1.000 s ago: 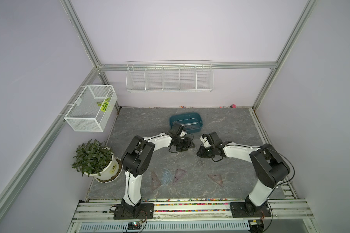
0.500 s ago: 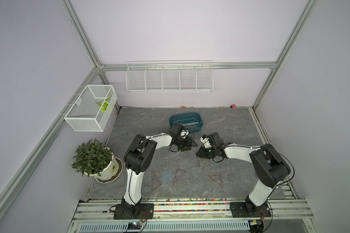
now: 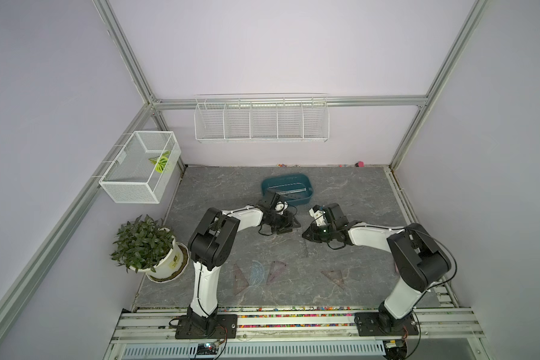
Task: Put the scattered rulers into the storage box
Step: Move the ruler to the center of the board, then pick up the ruler from the center of the board.
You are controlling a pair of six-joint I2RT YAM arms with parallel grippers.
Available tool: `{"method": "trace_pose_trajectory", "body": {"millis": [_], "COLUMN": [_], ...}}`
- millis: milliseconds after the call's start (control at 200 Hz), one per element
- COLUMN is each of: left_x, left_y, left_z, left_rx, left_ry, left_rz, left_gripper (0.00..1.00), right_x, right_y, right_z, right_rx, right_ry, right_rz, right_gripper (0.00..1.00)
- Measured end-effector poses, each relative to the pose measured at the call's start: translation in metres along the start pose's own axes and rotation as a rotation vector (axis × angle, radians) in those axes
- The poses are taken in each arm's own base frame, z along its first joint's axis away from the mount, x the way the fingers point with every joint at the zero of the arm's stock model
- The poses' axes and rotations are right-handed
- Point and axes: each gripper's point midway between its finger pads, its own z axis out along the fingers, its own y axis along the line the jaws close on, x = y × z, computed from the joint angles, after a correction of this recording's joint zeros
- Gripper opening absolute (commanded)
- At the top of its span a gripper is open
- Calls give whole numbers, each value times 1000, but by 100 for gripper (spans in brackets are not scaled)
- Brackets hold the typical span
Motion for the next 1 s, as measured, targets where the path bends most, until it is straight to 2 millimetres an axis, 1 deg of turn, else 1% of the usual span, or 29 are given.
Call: {"method": "trace_pose_trajectory", "body": {"millis": [180,350,460,610,730,840,1000], "left_x": [0,0,-1,-1,0,1,3], "left_y": [0,-1,-3,-9,-13,-14,-12], "left_z": [0,1,2,10,16,19,22], "left_rx": [3,7,15,35,45,52,49], "left_ry": [2,6,17,43,57,68,75], "left_rz": [0,-1,-3,3,10,13,10], "left_gripper": [58,60,60,59,55,50,36], "right_x": [3,11,10,9,8,7,5], "right_y": [-4,-13,-13,-12,-11,-11,-9], "right_z": [4,10,11,13,14,16,18], "right_rx": [6,14,-1,-24,-42,-52,-71], "right_ry": [10,30,18,7,1,0,-3], "right_rz": [5,17,12,2,-2,-6,-12], "right_gripper": [10,10,9,9,9,9,9]}}
